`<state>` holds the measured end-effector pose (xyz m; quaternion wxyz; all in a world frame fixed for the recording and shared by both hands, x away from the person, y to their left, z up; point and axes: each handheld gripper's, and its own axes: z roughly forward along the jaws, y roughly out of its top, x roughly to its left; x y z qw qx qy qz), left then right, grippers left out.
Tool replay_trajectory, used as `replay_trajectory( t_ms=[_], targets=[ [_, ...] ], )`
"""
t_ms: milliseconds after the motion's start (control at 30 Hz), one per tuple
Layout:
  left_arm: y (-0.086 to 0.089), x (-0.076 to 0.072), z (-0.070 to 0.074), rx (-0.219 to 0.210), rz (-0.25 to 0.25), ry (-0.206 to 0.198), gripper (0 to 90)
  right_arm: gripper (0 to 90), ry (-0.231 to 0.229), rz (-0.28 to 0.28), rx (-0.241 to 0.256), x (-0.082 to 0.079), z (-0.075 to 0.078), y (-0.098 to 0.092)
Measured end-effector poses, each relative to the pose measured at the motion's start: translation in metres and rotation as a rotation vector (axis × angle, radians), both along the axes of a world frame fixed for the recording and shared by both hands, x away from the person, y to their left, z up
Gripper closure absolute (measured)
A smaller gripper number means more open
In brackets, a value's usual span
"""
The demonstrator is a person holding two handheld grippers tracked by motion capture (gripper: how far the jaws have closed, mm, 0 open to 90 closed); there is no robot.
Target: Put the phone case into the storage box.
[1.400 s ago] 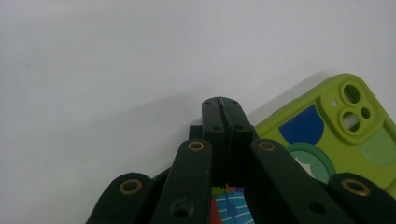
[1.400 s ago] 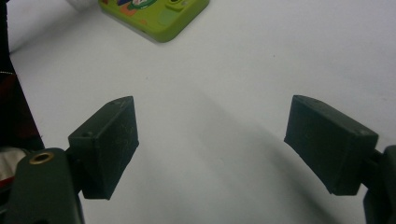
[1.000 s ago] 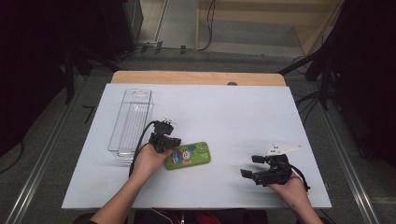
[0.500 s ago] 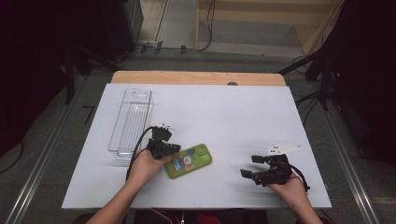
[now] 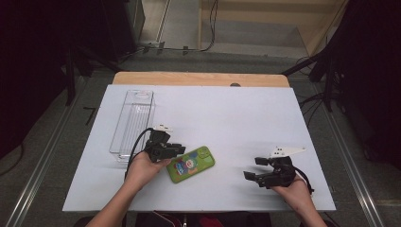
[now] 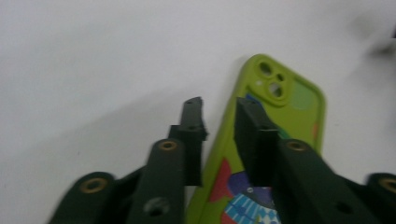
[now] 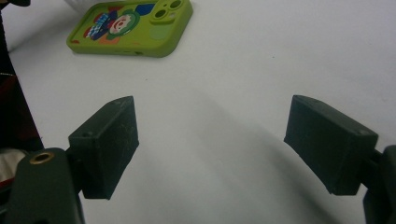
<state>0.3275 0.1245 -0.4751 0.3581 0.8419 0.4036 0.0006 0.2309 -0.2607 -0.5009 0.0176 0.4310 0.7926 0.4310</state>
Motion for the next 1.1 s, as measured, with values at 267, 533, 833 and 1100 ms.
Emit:
replay_trajectory(
  t_ms=[267,533,833,1100],
  targets=[
    [0.015,-0.007,0.016,-0.108,-0.117,-0.019,43.4,15.4,0.003,0.000,0.005,0.000,0.000,0.000],
    [0.027,-0.017,0.019,-0.159,-0.189,-0.021,34.4,15.6,0.004,0.005,0.013,0.000,0.000,0.000],
    [0.037,-0.031,0.016,-0.175,-0.246,-0.080,31.0,15.6,-0.003,0.009,0.026,-0.001,0.002,0.000],
    [0.053,-0.042,0.012,-0.160,-0.250,-0.122,30.9,15.6,-0.008,0.012,0.025,-0.001,0.002,0.000]
  ],
)
